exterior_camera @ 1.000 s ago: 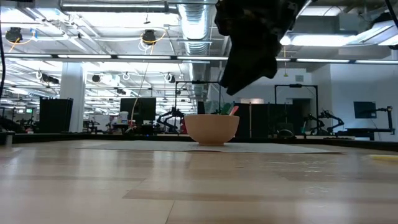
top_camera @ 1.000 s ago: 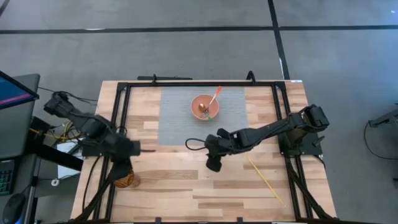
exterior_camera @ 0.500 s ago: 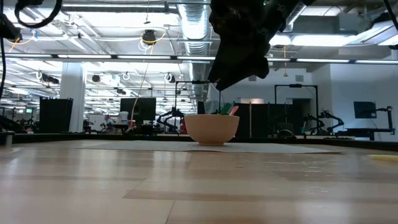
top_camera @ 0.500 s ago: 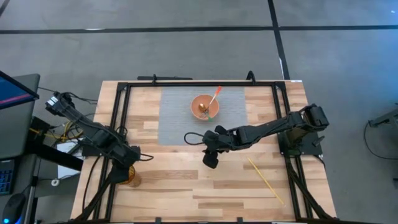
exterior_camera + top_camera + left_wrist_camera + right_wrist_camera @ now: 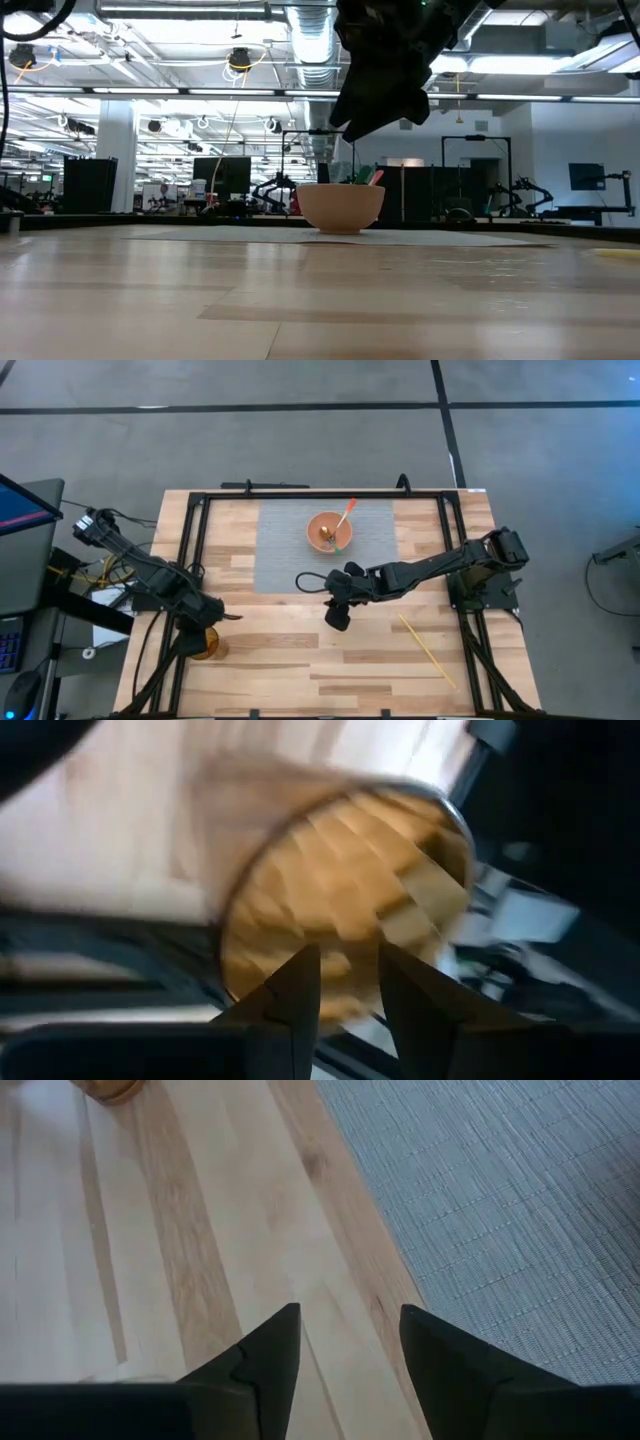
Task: Pick & Place Utensil
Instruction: Put the orange glass cup on the gray tablemat to the left of the brown bowl
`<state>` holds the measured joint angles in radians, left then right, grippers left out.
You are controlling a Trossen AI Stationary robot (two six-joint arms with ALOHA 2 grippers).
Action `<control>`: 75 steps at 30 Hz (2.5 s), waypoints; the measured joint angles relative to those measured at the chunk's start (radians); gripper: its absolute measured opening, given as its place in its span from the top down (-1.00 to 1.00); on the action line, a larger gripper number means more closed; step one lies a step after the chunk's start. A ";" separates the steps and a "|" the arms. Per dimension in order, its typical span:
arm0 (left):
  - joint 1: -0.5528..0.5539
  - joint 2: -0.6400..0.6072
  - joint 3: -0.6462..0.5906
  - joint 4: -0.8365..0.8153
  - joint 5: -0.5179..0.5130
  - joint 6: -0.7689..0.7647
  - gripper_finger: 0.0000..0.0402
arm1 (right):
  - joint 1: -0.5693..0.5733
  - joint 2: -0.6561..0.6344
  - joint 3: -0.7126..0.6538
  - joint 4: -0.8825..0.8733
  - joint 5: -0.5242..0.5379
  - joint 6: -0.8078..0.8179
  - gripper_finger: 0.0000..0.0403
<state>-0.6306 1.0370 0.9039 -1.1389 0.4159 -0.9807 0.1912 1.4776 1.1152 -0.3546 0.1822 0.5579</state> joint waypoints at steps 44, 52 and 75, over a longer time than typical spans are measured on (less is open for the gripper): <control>0.113 0.000 0.079 -0.166 -0.173 0.127 0.48 | -0.065 0.000 0.000 -0.002 0.000 0.000 0.15; 0.111 0.000 0.079 -0.162 -0.187 0.144 0.48 | -0.065 0.000 0.000 -0.002 0.000 0.000 0.16; -0.018 0.000 0.079 -0.143 -0.273 0.200 0.48 | -0.069 0.000 0.000 -0.002 0.000 0.000 0.16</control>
<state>-0.6481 1.0370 0.9833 -1.2816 0.1432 -0.7812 0.1219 1.4776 1.1149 -0.3561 0.1823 0.5575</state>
